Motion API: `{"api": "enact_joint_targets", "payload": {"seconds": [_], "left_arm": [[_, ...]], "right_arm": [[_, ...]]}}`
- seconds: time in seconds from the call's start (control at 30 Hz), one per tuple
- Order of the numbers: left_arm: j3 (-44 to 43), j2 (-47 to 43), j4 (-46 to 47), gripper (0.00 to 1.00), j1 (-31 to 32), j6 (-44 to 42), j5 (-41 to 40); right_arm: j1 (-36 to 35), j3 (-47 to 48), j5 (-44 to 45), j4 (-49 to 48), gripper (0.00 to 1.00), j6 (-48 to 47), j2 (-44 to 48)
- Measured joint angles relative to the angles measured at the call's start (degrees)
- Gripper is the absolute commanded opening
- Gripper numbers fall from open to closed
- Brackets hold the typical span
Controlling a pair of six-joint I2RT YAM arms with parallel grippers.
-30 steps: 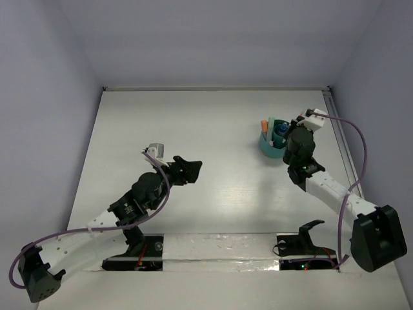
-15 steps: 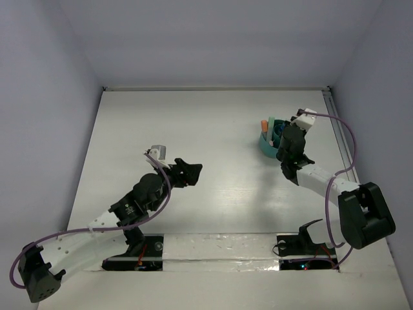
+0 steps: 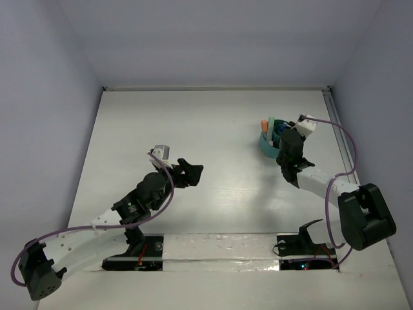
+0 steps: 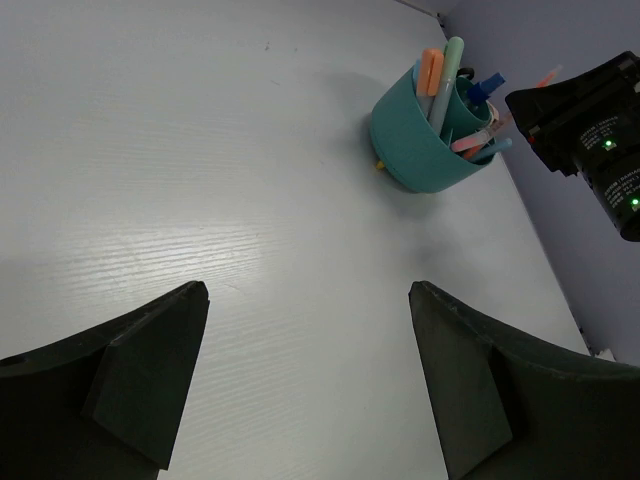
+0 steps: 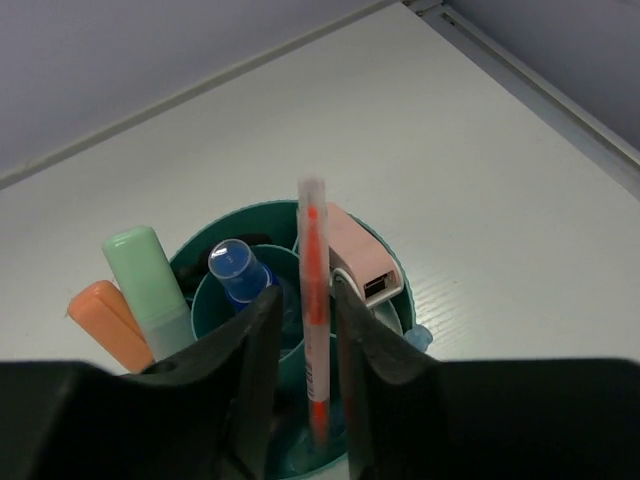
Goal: Sort the stationery into containers
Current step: Place the pen in the storage box, then reset both arms
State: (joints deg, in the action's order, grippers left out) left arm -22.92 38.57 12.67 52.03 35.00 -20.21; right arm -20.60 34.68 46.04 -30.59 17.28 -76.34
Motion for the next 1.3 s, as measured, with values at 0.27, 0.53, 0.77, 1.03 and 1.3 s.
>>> {"api": "enact_joint_targets", "payload": {"seconds": [0.27, 0.53, 0.77, 1.03, 1.3], "left_arm": [[-0.11, -0.07, -0.13, 0.79, 0.00, -0.13, -0.44], [-3.10, -1.03, -1.81, 0.80, 0.00, -1.27, -2.08], [-7.10, -5.60, -4.94, 0.82, 0.00, -2.08, -3.34], [-15.02, -15.13, -8.81, 0.84, 0.00, -4.81, -5.90], [-20.24, -20.74, -9.46, 0.85, 0.00, -9.18, -8.85]], "right_arm": [[0.00, 0.22, -1.95, 5.55, 0.81, 2.03, 5.66], [0.00, 3.10, -6.12, 12.52, 0.84, 2.27, 14.82], [0.00, 5.18, -15.56, 17.22, 0.00, 3.72, 27.76], [0.00, 8.59, -27.69, 19.30, 0.06, 5.77, 45.18], [0.00, 10.27, -31.36, 21.18, 0.28, 7.06, 48.00]]}}
